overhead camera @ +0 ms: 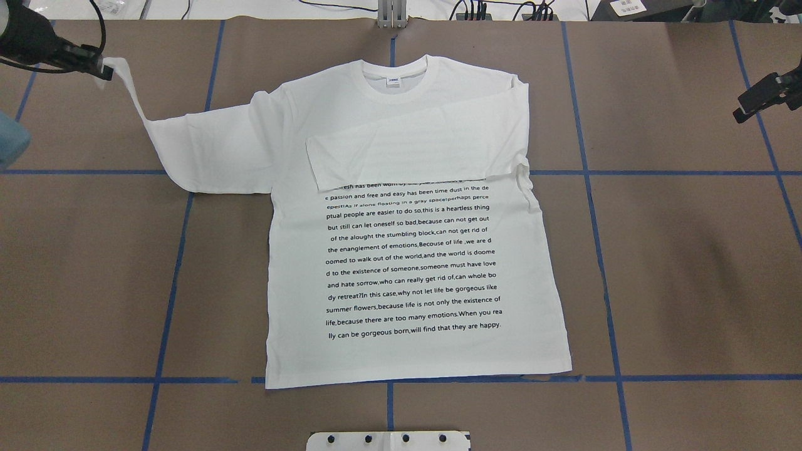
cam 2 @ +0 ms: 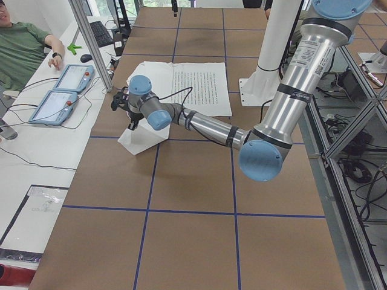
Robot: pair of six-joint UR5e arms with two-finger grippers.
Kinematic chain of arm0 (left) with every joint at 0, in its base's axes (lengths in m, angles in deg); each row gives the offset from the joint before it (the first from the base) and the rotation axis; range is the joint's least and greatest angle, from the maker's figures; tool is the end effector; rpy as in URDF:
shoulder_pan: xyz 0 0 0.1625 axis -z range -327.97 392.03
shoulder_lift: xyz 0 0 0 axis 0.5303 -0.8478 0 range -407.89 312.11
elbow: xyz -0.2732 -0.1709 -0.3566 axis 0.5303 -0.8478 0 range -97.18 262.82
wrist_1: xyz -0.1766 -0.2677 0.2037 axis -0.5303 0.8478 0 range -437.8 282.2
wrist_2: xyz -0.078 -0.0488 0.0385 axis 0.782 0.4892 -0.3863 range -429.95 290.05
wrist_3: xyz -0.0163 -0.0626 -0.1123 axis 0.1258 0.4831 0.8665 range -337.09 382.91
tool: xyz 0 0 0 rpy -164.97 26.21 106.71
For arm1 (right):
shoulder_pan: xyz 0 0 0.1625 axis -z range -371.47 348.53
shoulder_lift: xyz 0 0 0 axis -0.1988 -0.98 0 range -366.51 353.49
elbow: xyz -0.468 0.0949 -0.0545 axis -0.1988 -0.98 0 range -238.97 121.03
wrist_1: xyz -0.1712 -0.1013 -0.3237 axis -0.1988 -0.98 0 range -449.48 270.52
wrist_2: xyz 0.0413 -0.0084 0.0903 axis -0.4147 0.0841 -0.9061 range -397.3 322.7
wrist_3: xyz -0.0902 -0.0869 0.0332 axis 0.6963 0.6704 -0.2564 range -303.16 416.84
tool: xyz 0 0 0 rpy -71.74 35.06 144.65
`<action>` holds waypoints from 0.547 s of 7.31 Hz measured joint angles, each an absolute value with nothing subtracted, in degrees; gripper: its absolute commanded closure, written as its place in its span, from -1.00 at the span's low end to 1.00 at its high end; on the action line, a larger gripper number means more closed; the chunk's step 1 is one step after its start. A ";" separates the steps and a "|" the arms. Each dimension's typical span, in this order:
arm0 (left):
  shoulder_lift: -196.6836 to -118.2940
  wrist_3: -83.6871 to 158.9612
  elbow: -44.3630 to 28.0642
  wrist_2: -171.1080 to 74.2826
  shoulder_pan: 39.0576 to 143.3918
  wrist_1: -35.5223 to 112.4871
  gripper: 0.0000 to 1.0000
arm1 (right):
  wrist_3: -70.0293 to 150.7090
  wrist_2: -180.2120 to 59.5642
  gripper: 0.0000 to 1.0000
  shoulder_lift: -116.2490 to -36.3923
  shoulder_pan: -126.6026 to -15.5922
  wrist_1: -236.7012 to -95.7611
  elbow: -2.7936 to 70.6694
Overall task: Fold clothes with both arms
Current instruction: 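Grasp the cuff of the other sleeve with the left gripper and lift it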
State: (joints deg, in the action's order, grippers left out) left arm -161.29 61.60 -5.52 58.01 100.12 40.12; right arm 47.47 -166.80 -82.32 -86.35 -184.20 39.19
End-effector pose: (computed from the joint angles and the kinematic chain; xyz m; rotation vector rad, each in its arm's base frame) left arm 0.1979 -0.6358 0.4620 0.4056 0.9523 0.0205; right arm -0.1000 -0.5656 0.5582 0.1439 -0.7320 -0.2017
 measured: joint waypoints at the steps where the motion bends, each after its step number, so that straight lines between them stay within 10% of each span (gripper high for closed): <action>1: -163.70 67.04 -8.67 58.91 99.85 37.01 1.00 | 47.45 -166.79 -1.00 -82.29 -86.35 -184.24 39.18; 4: -172.35 86.95 -12.99 59.36 93.87 34.90 1.00 | 47.44 -166.92 -1.00 -82.28 -86.35 -184.24 39.07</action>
State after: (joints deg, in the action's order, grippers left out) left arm -172.35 86.95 -12.99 59.36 93.87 34.90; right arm 47.44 -166.92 -82.28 -86.35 -184.24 39.07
